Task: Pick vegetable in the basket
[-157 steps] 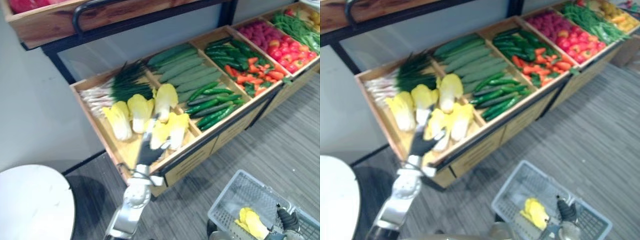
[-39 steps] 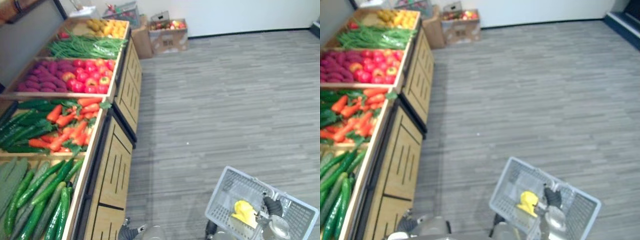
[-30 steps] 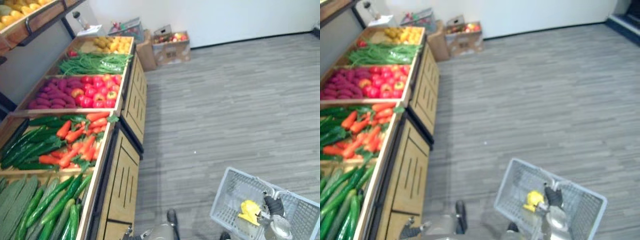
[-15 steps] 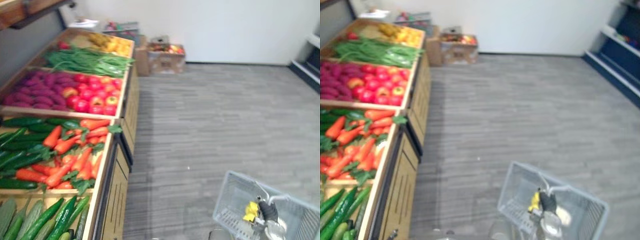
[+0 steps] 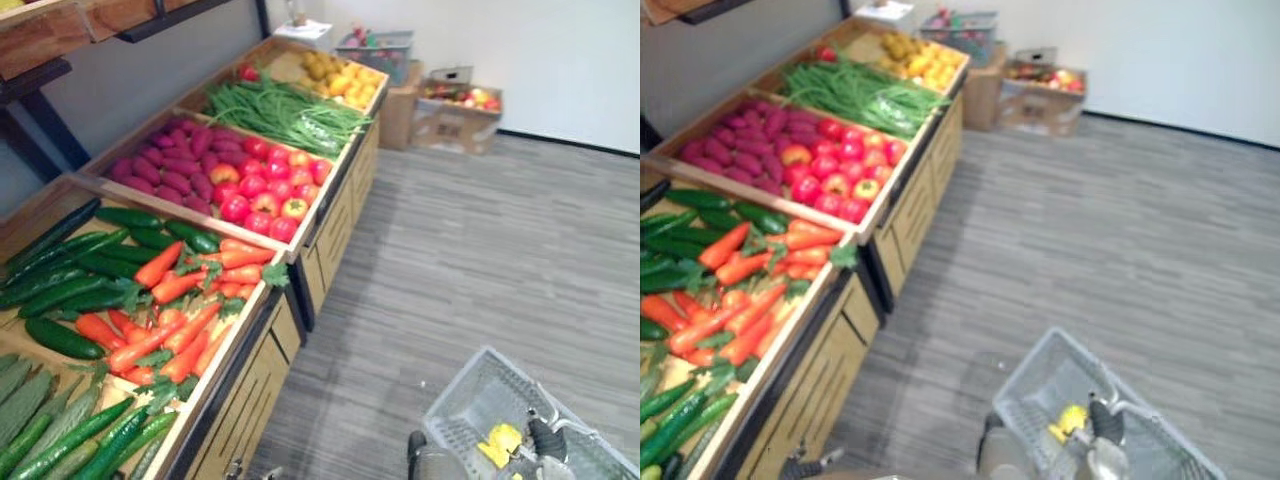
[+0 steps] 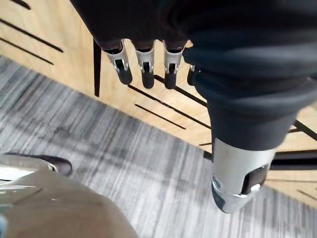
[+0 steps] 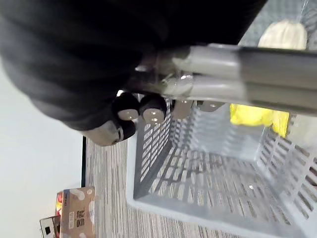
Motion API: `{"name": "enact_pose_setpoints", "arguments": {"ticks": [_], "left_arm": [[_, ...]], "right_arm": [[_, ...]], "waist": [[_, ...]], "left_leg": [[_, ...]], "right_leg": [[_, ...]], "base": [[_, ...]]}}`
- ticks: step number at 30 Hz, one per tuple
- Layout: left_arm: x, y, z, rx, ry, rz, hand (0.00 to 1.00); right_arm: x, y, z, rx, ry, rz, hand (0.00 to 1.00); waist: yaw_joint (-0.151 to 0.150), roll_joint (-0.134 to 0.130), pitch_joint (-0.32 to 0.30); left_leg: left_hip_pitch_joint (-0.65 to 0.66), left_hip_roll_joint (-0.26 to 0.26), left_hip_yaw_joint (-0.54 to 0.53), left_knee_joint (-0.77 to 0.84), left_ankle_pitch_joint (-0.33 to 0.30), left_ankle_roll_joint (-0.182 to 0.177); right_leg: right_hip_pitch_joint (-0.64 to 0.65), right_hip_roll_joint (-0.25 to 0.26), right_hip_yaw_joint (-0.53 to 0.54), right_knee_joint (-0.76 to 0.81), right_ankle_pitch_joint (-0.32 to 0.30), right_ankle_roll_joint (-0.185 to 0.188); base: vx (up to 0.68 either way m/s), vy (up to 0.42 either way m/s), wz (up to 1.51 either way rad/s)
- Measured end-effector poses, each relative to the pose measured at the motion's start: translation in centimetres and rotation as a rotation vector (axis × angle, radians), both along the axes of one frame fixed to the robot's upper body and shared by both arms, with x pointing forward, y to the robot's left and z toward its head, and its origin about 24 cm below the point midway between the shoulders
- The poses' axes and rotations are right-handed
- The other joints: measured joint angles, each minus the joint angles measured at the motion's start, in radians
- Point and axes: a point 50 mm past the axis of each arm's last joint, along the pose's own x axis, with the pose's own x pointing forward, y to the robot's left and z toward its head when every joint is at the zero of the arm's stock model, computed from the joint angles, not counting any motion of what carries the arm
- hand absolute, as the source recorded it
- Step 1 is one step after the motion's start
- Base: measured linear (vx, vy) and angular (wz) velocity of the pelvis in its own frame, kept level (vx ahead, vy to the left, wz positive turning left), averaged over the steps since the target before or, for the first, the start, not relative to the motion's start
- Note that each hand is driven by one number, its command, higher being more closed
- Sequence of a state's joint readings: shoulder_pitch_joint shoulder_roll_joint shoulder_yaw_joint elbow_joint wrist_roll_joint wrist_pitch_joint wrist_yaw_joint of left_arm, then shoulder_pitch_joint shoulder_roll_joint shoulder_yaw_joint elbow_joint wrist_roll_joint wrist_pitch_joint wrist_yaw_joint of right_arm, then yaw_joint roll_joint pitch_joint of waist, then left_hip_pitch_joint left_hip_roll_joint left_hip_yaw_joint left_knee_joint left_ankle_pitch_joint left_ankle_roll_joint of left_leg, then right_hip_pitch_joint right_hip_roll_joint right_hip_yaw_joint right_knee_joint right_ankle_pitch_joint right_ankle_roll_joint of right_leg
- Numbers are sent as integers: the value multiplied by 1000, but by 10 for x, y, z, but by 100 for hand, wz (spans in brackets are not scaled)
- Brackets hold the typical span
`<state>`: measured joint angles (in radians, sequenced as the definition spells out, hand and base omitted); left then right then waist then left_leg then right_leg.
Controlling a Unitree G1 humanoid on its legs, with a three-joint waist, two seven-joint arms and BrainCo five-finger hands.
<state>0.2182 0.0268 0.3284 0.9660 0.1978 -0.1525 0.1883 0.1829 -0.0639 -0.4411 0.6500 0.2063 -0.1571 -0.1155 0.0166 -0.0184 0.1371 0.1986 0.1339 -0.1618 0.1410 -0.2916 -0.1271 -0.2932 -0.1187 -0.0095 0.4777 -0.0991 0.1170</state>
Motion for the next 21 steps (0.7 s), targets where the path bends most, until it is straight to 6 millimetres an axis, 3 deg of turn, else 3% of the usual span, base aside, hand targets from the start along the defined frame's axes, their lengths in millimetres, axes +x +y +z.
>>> {"name": "enact_pose_setpoints", "arguments": {"ticks": [5,6,7,8,9,11,14,21], "left_arm": [[-8,5,-1,-30,-16,163,0],[-9,7,-1,-40,-26,220,0],[-10,7,-1,-39,-24,224,0],[-12,7,-1,-42,-19,234,0],[-13,5,-2,-54,-13,241,0],[-15,1,-4,-65,13,217,0],[-23,-1,-5,-69,39,218,0],[-30,-3,-7,-58,75,221,0]], "right_arm": [[0,0,-8,53,18,-37,100],[-1,-2,-9,62,17,-66,100],[-3,-4,-10,64,19,-83,100],[-8,-7,-11,64,30,-113,100],[-9,-12,-10,57,29,-145,100],[-5,-16,-9,54,26,-162,100],[5,-12,-8,63,7,-156,100],[14,-5,-8,53,12,-102,100]], "waist": [[-5,3,-29],[-18,-4,-25],[-20,-4,-25],[-24,-11,-21],[-21,-11,-13],[-21,5,-13],[-12,22,-14],[-7,39,-16]], "left_leg": [[-143,71,-73,1,128,-34],[-195,80,-10,1,185,-1],[-204,89,40,-5,209,2],[-213,100,155,-16,233,31],[-217,119,346,-4,244,46],[-211,130,570,-12,243,45],[-212,89,553,-125,291,9],[-226,11,546,-156,289,20]], "right_leg": [[66,-10,-191,-101,-32,-35],[113,-30,-289,-151,-42,-52],[133,-38,-326,-168,-41,-53],[162,-54,-397,-189,-42,-59],[198,-65,-460,-203,-46,-66],[241,-68,-540,-243,-50,-52],[252,-45,-531,-315,-27,-16],[273,-51,-436,-460,91,-3]], "base": [[160,-287,140],[55,-253,204],[4,-253,213],[-67,-143,179],[-86,-113,164],[-122,-34,140],[-140,38,72],[15,123,3]]}}
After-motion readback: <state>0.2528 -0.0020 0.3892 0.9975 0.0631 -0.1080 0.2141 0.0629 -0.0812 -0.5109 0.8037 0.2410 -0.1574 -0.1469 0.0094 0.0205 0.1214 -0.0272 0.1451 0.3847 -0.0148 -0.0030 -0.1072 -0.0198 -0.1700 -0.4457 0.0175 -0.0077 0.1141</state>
